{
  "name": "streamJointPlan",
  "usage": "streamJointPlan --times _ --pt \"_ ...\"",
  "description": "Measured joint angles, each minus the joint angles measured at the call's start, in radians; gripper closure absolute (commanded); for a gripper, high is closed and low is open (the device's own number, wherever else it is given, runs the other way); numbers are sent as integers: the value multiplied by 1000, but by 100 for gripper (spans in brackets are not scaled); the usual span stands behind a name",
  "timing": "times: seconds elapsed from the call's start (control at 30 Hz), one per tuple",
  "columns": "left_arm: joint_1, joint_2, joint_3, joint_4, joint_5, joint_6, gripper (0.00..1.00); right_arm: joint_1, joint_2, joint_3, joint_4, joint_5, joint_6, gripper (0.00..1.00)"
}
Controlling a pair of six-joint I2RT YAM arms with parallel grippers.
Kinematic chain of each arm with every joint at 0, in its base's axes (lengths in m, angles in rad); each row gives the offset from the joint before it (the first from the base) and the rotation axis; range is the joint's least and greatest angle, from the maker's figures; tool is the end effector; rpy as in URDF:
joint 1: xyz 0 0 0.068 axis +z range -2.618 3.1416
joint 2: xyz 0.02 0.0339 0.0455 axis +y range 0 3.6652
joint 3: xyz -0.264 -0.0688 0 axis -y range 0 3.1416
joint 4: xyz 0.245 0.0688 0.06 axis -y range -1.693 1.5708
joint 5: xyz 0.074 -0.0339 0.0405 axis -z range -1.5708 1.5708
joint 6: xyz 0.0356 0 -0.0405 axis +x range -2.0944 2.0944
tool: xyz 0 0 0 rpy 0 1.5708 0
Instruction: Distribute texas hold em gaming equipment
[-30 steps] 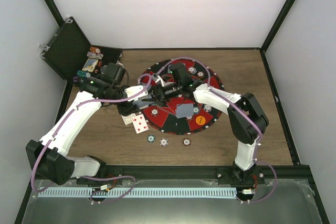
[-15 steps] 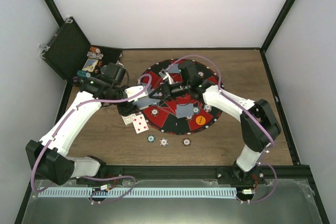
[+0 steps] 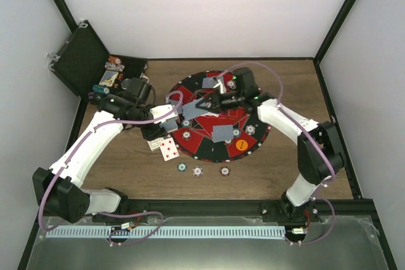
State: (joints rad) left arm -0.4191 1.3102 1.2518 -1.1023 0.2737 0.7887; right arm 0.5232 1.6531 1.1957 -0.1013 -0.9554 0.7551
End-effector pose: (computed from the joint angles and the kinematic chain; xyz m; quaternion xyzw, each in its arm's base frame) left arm 0.2183 -0.1078 0.3149 0.5736 0.7826 -0.0942 0.2228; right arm 0.3044 0.2091 0.2721 -0.1315 0.7973 0.5795 0.1056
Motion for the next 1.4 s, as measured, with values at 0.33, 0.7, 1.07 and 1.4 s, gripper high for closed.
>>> streamJointPlan --times 0.33,0.7,1.07,1.4 --pt "177 35 -34 39 -3 57 96 -316 172 88 -139 112 -173 99" --pt "391 40 -204 71 -11 183 96 -334 400 133 -213 221 -221 99" --pt "449 27 -394 173 -21 245 96 -335 430 198 -237 306 -262 69" --pt "472 59 -494 305 -42 289 71 -331 374 167 -294 387 -282 26"
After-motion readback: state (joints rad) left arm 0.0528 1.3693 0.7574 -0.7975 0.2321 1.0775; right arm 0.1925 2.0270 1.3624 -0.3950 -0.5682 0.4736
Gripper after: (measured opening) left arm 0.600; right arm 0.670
